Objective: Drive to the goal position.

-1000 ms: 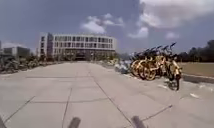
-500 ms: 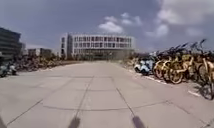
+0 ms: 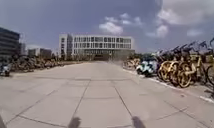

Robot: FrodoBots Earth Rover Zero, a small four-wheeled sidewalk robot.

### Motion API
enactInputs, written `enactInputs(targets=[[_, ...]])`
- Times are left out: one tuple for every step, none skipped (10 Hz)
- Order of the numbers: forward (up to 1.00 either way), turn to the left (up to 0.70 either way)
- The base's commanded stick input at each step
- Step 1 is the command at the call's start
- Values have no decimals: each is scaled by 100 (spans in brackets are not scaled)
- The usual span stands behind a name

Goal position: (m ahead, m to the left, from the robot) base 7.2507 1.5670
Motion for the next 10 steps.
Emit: enactInputs(targets=[[70,0],[70,0],[70,-17],[70,-31],[70,0],[70,0],[70,0],[70,0],[70,0],[70,0]])
